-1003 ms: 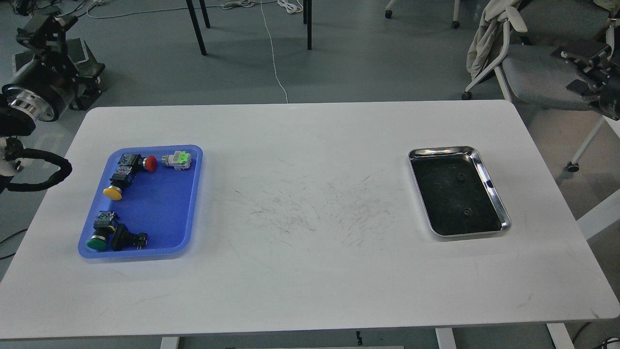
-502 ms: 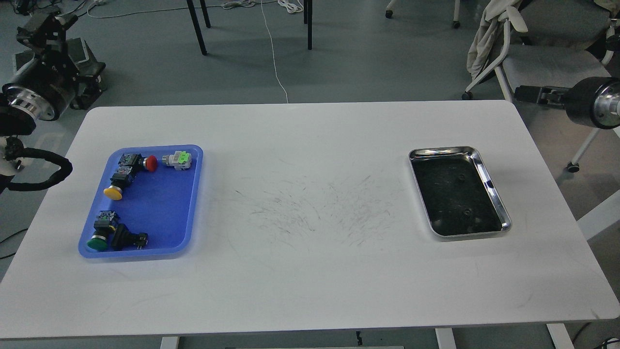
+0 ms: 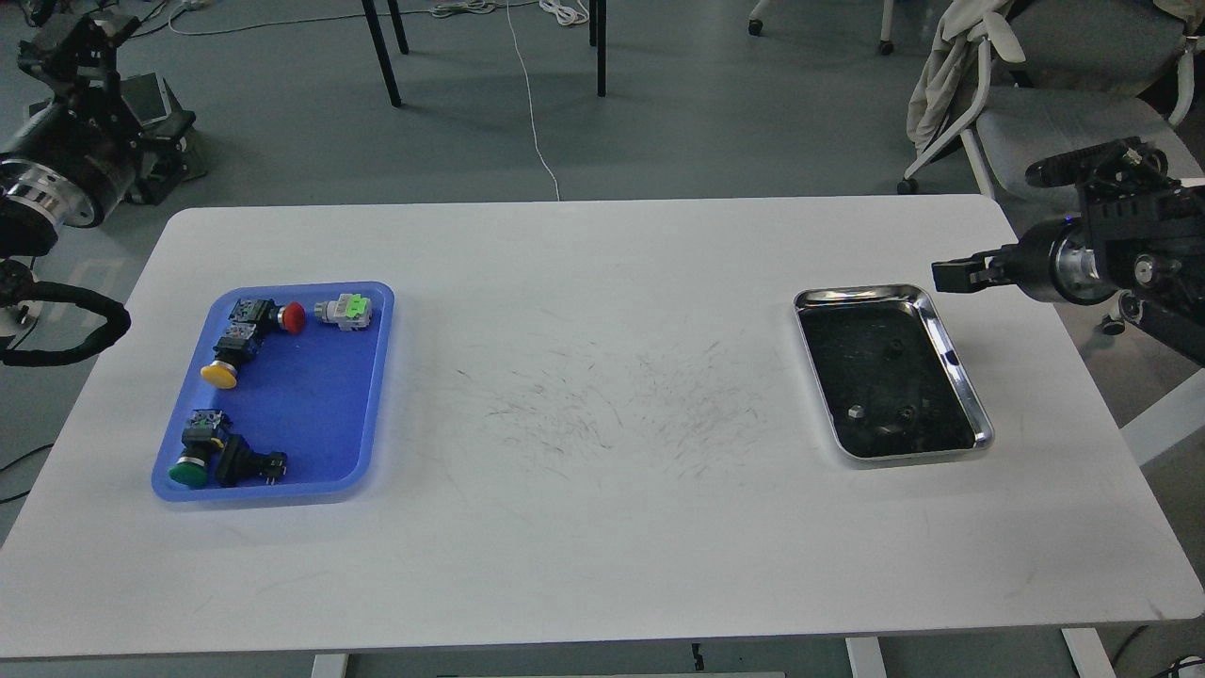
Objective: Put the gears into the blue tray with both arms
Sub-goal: 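Reach the right gripper into the metal tray and grasp a small black part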
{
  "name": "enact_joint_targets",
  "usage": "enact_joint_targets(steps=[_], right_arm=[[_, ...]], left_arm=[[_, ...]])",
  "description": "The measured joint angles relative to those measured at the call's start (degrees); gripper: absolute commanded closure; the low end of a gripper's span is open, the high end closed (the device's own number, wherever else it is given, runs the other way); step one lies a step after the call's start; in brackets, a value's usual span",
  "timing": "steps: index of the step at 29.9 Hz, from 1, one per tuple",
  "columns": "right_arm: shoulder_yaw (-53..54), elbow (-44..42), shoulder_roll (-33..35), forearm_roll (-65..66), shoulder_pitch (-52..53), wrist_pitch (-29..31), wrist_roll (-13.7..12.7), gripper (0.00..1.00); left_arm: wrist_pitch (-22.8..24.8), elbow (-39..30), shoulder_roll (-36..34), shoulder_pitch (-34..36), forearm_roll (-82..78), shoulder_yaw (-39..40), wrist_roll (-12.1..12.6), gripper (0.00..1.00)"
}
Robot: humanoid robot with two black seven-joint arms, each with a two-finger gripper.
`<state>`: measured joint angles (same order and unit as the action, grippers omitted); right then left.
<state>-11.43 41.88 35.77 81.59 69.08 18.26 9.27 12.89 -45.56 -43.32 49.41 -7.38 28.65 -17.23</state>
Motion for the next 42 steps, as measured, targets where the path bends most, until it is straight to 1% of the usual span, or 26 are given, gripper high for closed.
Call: enact_joint_targets(steps=[1, 3, 6, 16, 18, 22, 23, 24, 28, 32, 34, 36, 40, 42], right_arm=[[-0.08, -1.28, -0.94, 0.0, -0.47, -0.44, 0.02, 0.18], [-0.18, -4.24, -2.95, -0.04, -1.92, -1.69, 0.05, 0.18], [-0.18, -6.24, -4.49, -0.19, -4.38, -3.07, 0.06, 0.18], [0.56, -6.78, -6.92, -0.59, -8.42, -7.15, 0.13, 0.2], [0.59, -6.83, -7.21, -0.63, -9.25, -7.69, 0.13, 0.23], [0.64, -6.86, -8.16, -0.69, -10.6, -8.97, 0.14, 0.23], [0.64, -6.86, -8.28, -0.71, -10.79, -9.24, 0.14, 0.25], [0.64, -6.86, -8.35, -0.72, -10.97, -9.46, 0.14, 0.27], [0.64, -6.84, -8.49, -0.77, -11.22, -9.79, 0.2, 0.27], [0.64, -6.78, -8.51, -0.82, -11.32, -9.81, 0.22, 0.32], [0.59, -6.78, -8.52, -0.82, -11.33, -9.83, 0.22, 0.32], [0.53, -6.79, -8.6, -0.82, -11.39, -9.83, 0.22, 0.36], [0.15, -6.8, -9.39, -0.8, -11.56, -9.8, 0.23, 0.37], [0.08, -6.85, -9.59, -0.76, -11.82, -9.79, 0.24, 0.39]], left_arm=[[0.01, -0.03, -0.11, 0.0, 0.0, 0.01, 0.0, 0.01], [0.01, -0.05, -0.25, 0.0, 0.0, 0.01, 0.0, 0.01], [0.01, -0.06, -0.33, 0.12, 0.0, 0.0, 0.07, 0.02], [0.01, -0.3, -0.85, 0.68, 0.0, -0.35, 0.09, 0.01], [-0.03, -0.36, -0.97, 0.76, 0.02, -0.35, 0.09, 0.01], [-0.06, -0.44, -1.33, 0.82, 0.04, -0.4, 0.09, 0.01], [-0.07, -0.49, -1.39, 0.83, 0.04, -0.4, 0.09, 0.01], [-0.08, -0.58, -1.44, 0.83, 0.05, -0.41, 0.09, 0.01], [-0.12, -0.81, -1.6, 0.83, 0.09, -0.43, 0.09, 0.01], [-0.23, -0.84, -1.77, 0.85, 0.09, -0.44, 0.03, 0.01], [-0.24, -0.85, -1.83, 0.85, 0.09, -0.44, 0.02, 0.01], [-0.26, -0.85, -1.84, 0.85, 0.09, -0.44, 0.01, 0.01], [-0.31, -0.85, -1.84, 0.89, 0.09, -0.44, -0.03, 0.01], [-0.32, -0.85, -1.81, 0.89, 0.09, -0.44, -0.03, 0.01]])
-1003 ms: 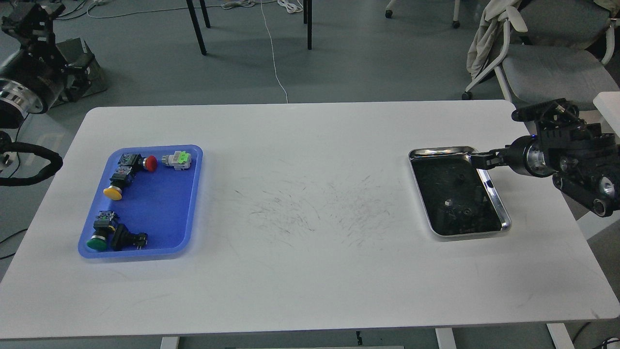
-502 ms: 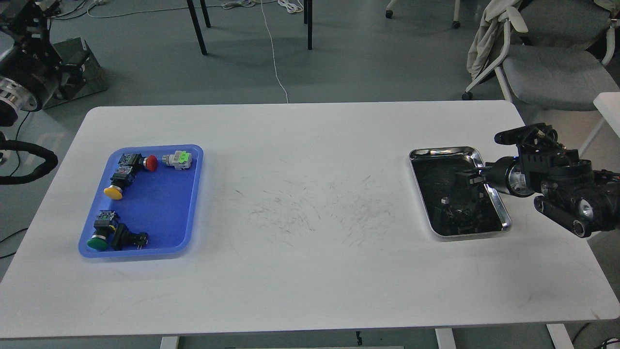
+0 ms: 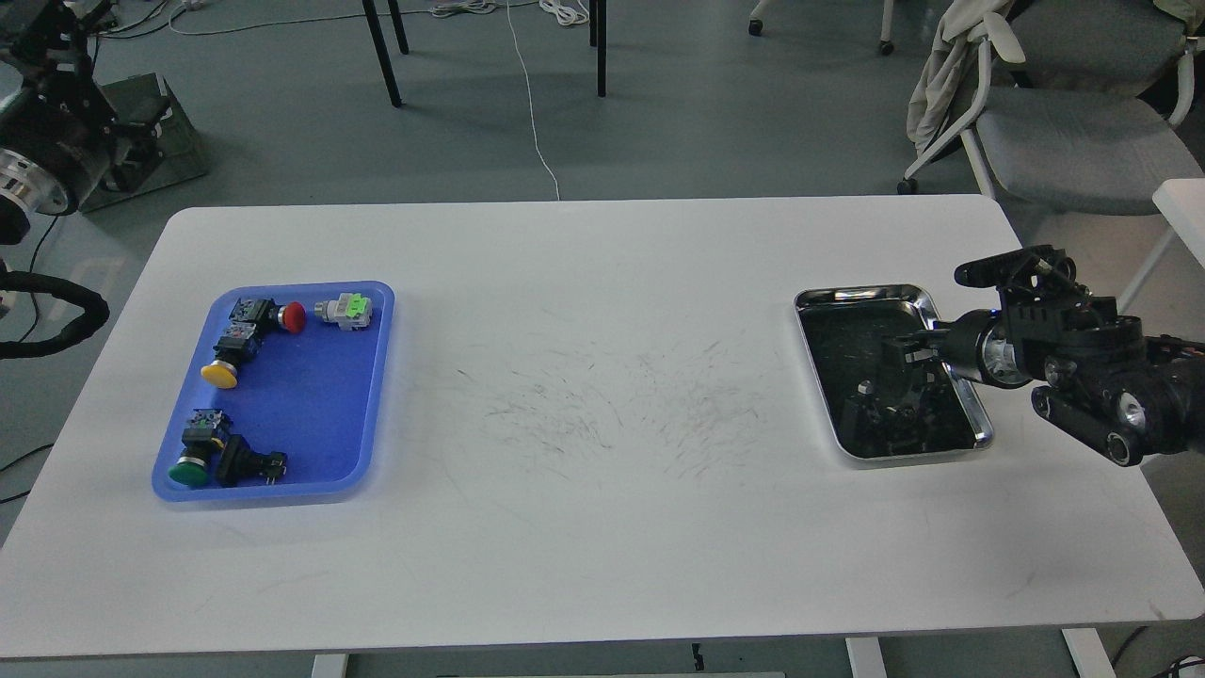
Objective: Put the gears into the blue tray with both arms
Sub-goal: 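Reach the right gripper into the metal tray and grasp a small black part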
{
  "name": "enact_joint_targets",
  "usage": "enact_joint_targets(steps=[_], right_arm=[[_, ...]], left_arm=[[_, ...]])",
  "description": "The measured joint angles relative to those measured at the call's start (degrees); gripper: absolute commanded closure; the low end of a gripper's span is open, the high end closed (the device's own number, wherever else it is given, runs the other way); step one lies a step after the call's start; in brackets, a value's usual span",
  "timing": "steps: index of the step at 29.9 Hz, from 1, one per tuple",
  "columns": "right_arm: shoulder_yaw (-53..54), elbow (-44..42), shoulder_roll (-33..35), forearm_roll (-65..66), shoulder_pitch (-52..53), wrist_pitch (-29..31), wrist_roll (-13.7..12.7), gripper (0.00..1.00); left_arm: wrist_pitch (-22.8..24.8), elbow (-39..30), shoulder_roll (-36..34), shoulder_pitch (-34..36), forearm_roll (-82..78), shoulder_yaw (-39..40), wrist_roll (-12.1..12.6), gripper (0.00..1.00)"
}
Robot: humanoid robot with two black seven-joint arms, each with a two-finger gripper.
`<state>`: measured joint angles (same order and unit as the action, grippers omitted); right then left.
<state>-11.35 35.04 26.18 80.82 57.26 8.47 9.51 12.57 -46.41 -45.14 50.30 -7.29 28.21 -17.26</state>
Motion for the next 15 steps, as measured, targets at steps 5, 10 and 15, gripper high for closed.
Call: enact_joint_targets(steps=[5, 10, 15], right_arm=[[0.05, -0.14, -0.16, 0.03, -0.29, 0.0, 0.0, 0.41], [-0.07, -0.61, -0.17, 0.03, -0.31, 0.03, 0.0, 0.44], [-0.08, -1.84, -0.71, -0.04, -0.31, 0.05, -0.04, 0.5]], left_arm=[[0.0, 0.0, 0.05, 0.0, 0.0, 0.03, -0.05, 0.01], [0.0, 0.0, 0.12, 0.0, 0.0, 0.03, -0.15, 0.01], [0.0, 0.0, 0.13, 0.0, 0.0, 0.02, -0.15, 0.01]])
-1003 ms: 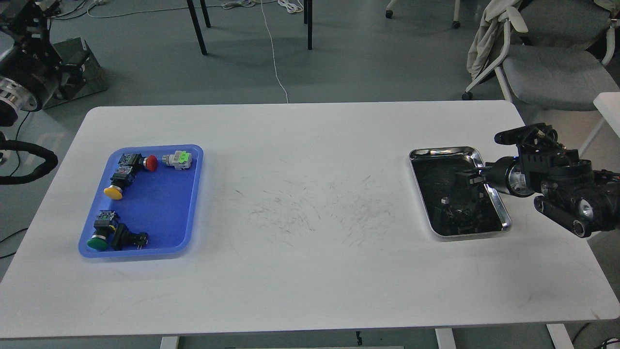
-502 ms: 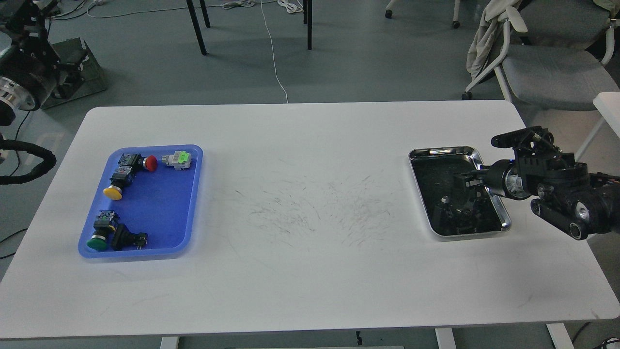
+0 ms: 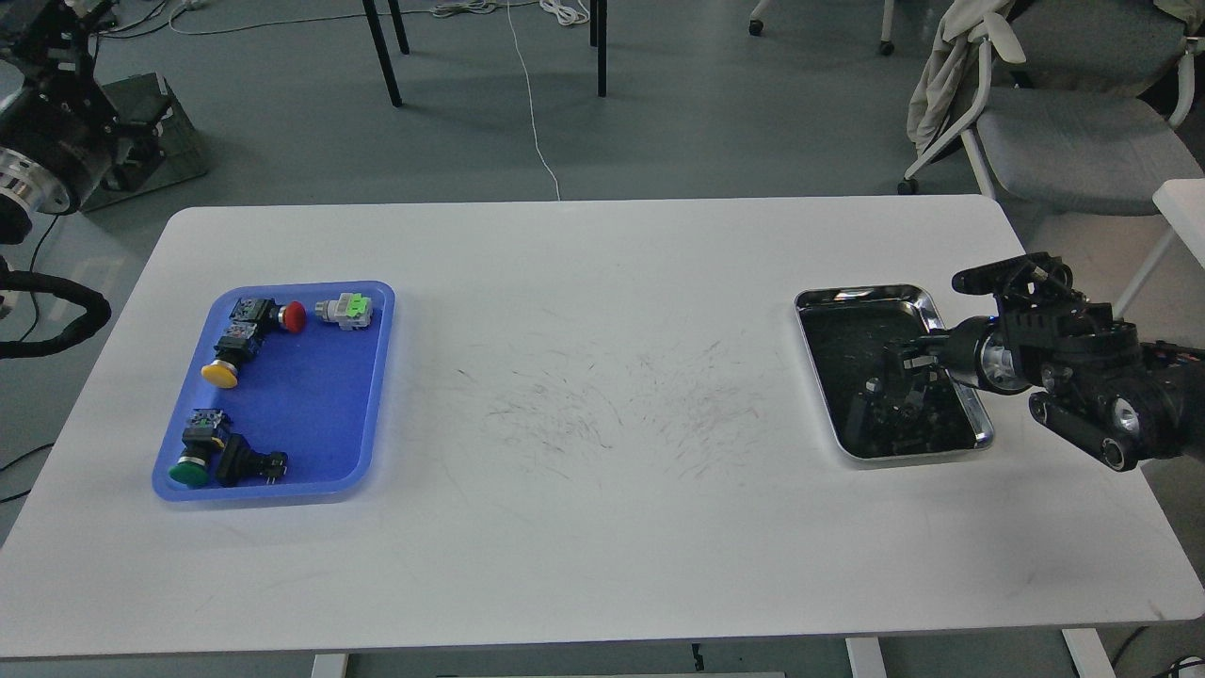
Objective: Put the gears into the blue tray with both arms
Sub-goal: 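Reach the right gripper into the metal tray and grasp a small black part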
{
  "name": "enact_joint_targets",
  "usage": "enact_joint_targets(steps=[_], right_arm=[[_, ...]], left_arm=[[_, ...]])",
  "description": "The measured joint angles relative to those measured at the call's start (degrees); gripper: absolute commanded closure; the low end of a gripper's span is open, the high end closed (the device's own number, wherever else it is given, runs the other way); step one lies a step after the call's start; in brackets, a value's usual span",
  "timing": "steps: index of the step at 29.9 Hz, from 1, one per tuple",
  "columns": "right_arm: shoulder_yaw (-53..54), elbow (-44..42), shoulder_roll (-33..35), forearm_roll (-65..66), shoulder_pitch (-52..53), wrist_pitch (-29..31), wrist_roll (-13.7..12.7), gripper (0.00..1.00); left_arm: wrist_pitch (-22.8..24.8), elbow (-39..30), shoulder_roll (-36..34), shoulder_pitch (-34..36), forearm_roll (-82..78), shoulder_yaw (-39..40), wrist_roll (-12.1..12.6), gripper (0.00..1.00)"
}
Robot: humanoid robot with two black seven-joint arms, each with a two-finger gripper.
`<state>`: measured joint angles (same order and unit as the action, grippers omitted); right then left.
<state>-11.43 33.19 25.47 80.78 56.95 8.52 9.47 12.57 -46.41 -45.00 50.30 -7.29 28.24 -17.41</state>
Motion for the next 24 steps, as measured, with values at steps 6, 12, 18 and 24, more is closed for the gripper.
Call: enact_joint_targets(steps=[6, 12, 18, 24], right_arm=[[0.3, -1.08, -1.22, -0.09, 0.0, -0.17, -0.06, 0.54], [0.26, -1.2, -1.87, -0.1, 0.0, -0.17, -0.06, 0.58], [-0.1, -1.17, -1.94, -0.13, 0.0, 0.05, -0.06, 0.64], [-0.24, -1.11, -1.87, -0.18, -0.23, 0.35, 0.03, 0.79]], left_arm=[[0.0, 0.0, 0.0, -0.01, 0.0, 0.0, 0.0, 0.01], [0.0, 0.0, -0.08, -0.03, 0.0, 0.05, 0.0, 0.01], [0.0, 0.0, -0.15, -0.03, 0.0, 0.07, 0.0, 0.01], [-0.01, 0.01, -0.15, -0.03, 0.0, 0.02, 0.0, 0.01]])
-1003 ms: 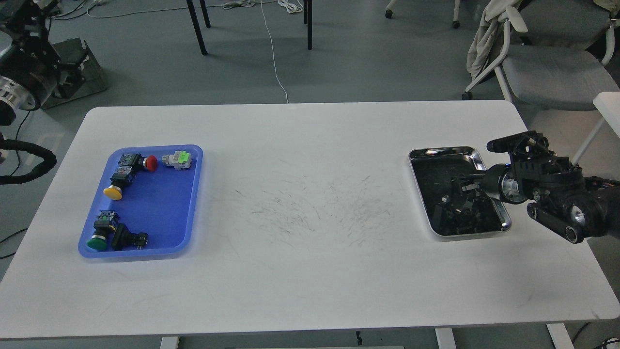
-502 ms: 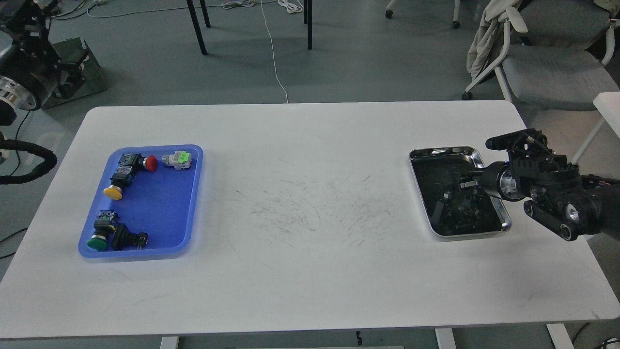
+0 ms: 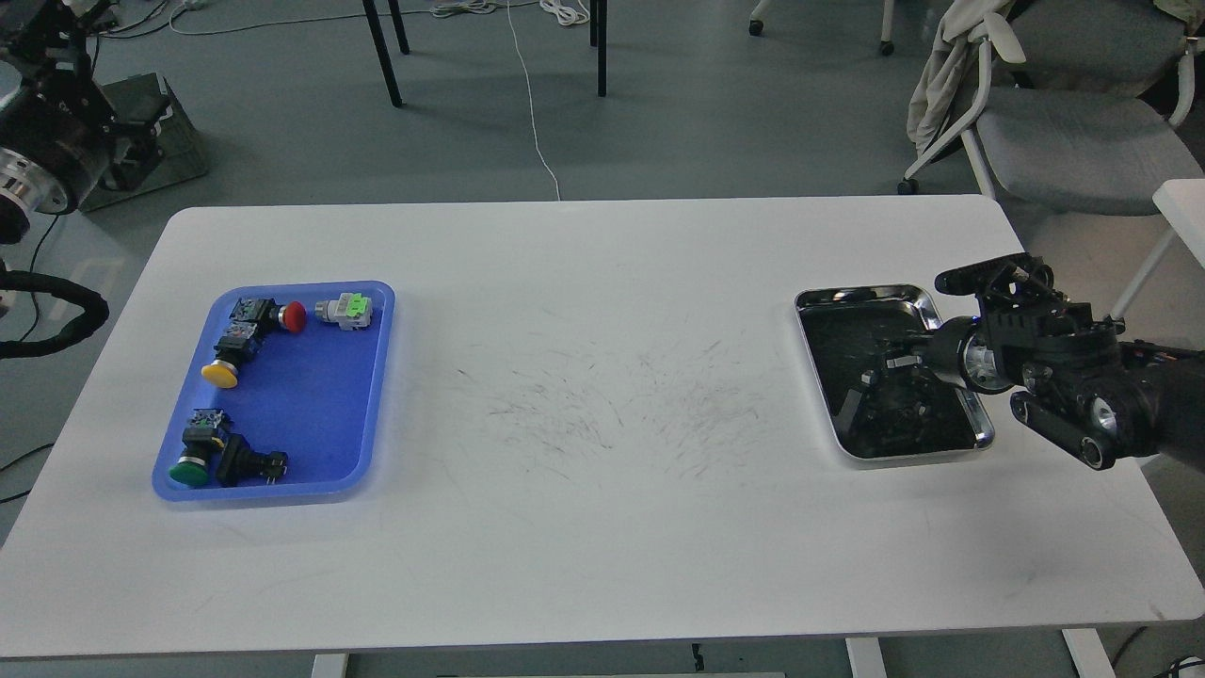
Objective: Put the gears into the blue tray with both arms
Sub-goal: 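Reach the right gripper into the metal tray and grasp a small black part, then lift the black part with the right gripper toward the table centre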
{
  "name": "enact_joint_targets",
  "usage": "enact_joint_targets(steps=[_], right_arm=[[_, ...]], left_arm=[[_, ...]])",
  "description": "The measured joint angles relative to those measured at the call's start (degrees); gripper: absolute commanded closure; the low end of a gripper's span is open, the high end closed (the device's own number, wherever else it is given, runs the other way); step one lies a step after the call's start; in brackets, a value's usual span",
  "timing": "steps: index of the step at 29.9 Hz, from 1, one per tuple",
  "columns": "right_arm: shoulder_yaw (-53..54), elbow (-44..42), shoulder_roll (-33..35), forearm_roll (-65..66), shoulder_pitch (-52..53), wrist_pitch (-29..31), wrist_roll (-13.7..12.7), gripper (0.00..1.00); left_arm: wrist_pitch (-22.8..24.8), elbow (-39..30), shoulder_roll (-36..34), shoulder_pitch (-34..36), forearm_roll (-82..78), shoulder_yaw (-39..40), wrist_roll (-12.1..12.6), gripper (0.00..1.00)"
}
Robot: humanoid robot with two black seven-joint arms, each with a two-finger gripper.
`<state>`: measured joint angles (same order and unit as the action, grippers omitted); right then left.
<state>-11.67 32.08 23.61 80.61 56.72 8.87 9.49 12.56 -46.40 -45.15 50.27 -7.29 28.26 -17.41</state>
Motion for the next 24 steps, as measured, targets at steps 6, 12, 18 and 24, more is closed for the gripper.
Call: enact_joint_targets(steps=[6, 12, 18, 24], right_arm=[[-0.07, 0.09, 0.16, -0.01, -0.25, 0.2, 0.01, 0.9], [-0.11, 0.14, 0.22, -0.08, -0.27, 0.43, 0.19, 0.98], [-0.16, 0.2, 0.38, -0.1, 0.63, 1.21, 0.34, 0.99], [0.6, 0.42, 0.55, -0.31, 3.97, 1.45, 0.36, 0.99]], left_arm=[[-0.04, 0.0, 0.0, 0.0, 0.0, -0.05, 0.0, 0.01], [-0.01, 0.0, -0.07, 0.0, 0.0, -0.05, 0.0, 0.01], [-0.01, 0.0, -0.35, 0.0, 0.0, -0.06, 0.0, 0.01], [-0.01, 0.0, -0.45, 0.0, 0.0, -0.13, 0.01, 0.01]])
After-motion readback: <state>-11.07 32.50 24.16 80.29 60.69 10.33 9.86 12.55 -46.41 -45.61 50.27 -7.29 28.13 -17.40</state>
